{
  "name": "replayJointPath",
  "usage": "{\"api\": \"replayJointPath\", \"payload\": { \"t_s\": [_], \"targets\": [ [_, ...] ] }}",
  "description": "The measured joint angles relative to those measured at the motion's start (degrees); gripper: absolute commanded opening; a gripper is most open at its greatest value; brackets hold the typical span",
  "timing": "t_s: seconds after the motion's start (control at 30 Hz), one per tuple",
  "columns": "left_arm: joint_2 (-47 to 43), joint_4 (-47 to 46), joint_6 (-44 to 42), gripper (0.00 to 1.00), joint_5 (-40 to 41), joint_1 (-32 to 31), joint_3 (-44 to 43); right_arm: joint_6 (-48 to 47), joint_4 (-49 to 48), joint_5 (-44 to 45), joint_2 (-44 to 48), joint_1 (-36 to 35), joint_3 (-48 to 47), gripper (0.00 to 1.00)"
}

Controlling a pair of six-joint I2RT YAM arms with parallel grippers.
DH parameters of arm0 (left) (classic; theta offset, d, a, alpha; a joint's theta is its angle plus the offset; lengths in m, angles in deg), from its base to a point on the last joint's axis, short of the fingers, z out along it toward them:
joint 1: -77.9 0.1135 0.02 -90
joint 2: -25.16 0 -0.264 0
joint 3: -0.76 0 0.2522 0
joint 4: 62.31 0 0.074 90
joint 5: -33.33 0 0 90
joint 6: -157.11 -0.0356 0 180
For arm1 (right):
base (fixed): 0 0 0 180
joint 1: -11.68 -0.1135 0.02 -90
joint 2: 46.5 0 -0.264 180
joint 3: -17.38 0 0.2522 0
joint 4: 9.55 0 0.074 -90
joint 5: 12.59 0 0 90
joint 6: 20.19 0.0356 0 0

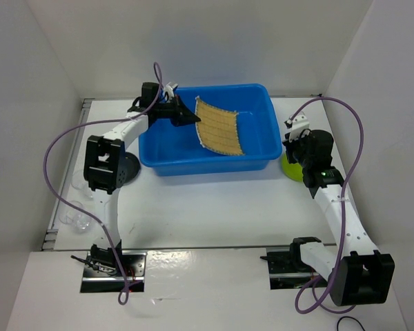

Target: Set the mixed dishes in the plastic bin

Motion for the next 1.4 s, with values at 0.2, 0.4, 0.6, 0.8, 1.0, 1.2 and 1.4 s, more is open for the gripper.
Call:
{"api": "replayJointPath", "payload": {
  "t_s": [0.2,0.4,0.6,0.8,1.0,1.2,1.4],
  "targets": [
    [7.0,0.0,-0.2,0.00,1.2,-0.1,-2.3,0.0,0.0,0.0,0.0,0.0,0.0,0.00],
    [10.6,0.7,-1.5,0.45,0.8,-0.1,-3.5,-0.1,0.0,-0.1,-0.4,0.5,0.0,0.00],
    [12.5,11.8,-7.7,0.85,4.6,-0.1,-9.6,-0.2,0.0,-0.5,-0.9,0.5,0.0,0.00],
    [11.7,30.4,-18.9,0.96,20.9,-0.5,-26.0,-0.2,0.0,-1.0,-1.0,0.5,0.0,0.00],
    [0.1,42.0,-27.3,1.00,37.7,2.1,-31.4,-0.6,0.0,-1.2,-1.0,0.5,0.0,0.01],
    [-20.1,39.3,-29.8,1.00,43.6,15.1,-13.9,-0.9,0.1,-1.6,-1.9,1.7,0.0,0.02],
    [-21.1,36.6,-31.8,1.00,45.5,17.3,-2.4,-1.3,0.1,-1.6,-3.0,2.4,0.0,0.04]
  ]
}}
